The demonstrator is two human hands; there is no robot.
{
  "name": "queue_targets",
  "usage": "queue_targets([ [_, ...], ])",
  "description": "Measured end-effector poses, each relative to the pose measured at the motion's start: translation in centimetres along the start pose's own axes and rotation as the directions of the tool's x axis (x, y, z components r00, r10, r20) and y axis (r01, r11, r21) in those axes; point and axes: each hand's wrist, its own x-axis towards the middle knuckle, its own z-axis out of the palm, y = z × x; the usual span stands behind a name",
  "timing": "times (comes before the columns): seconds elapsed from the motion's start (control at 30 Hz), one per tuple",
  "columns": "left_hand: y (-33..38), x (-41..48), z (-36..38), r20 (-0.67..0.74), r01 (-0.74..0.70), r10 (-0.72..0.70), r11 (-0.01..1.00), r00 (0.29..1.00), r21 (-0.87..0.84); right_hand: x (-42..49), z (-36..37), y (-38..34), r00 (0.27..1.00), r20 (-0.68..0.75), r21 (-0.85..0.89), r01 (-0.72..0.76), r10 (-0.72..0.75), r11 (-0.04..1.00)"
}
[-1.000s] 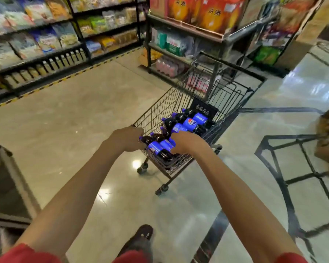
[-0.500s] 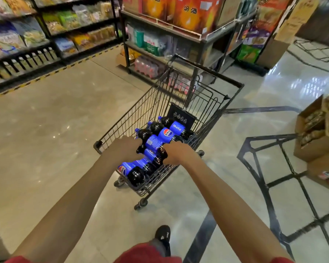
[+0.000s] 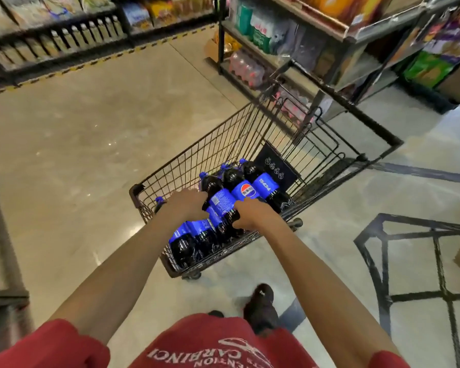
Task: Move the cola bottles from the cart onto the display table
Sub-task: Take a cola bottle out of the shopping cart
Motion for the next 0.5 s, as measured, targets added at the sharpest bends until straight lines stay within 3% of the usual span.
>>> queue_targets([
  [0.3,2.0,6.9,1.3,0.08,0.184,-0.172,0.966,0.982,-0.181,6.8,-1.6,5.6,0.996,0.042,-0.138,0.086,-0.081,0.987],
  [0.5,3.0,10.6,2.9,0.104,0.313,-0.295,0.888,0.95,-0.338,11.3,-1.1,8.0,0.973,0.13,-0.238,0.217,-0.191,0.947],
])
